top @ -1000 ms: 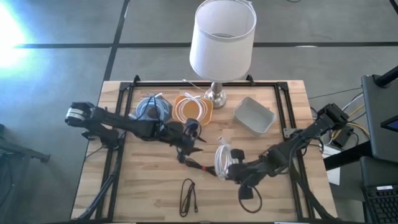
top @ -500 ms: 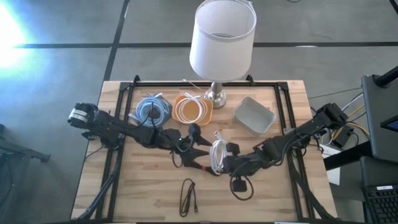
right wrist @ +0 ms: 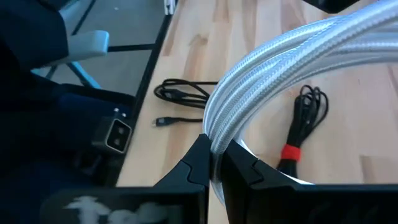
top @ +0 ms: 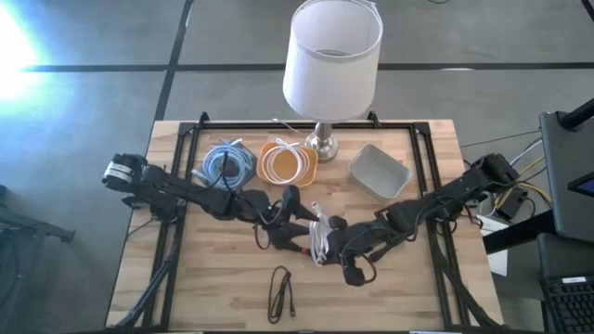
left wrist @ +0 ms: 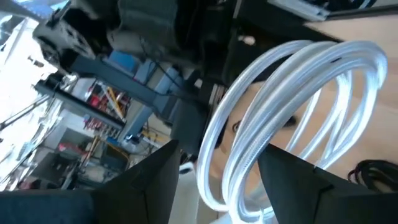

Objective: Sort HDMI cables
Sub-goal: Put the white HDMI cable into the yellow bin

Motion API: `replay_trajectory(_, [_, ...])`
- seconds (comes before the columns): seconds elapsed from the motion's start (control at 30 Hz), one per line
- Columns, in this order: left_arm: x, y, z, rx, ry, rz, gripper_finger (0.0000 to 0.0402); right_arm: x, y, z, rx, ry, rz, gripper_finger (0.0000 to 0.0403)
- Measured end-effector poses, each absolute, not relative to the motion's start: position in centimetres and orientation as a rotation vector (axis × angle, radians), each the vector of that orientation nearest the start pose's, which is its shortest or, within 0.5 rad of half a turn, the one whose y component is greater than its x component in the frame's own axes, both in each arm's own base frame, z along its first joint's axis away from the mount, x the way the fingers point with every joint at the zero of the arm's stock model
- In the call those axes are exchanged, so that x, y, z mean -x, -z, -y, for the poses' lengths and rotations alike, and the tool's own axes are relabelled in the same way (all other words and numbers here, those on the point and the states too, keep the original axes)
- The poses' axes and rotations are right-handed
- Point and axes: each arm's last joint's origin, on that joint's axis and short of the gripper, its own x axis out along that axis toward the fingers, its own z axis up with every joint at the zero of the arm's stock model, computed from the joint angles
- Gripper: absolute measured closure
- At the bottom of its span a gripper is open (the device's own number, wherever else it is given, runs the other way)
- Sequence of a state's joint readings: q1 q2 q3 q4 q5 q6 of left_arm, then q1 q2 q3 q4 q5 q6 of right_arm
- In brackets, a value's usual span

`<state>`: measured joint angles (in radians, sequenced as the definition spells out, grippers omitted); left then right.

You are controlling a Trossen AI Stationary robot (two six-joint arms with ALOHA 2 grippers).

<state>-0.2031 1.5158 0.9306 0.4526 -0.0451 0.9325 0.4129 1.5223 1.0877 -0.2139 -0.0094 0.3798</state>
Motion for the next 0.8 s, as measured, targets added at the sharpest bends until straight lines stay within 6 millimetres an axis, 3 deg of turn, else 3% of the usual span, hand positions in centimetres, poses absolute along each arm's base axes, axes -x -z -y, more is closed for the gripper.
replay_trajectory(0.27, [-33.2, -26.9, 6.8, -0.931, 0.238, -0.038, 0.0198, -30.6, -26.1, -13.1, -0.191, -0.29, -0.681, 0.0387])
replay_trajectory(0.6, [-33.1, -26.2, 6.8, -0.932, 0.265, -0.106, 0.0322, -30.7, -26.1, -12.8, -0.18, -0.233, -0.675, 0.0343])
replay_trajectory(0.8, [-33.0, -25.7, 6.7, -0.932, 0.279, -0.157, 0.0355, -30.6, -26.0, -12.8, -0.179, -0.225, -0.687, 0.0316])
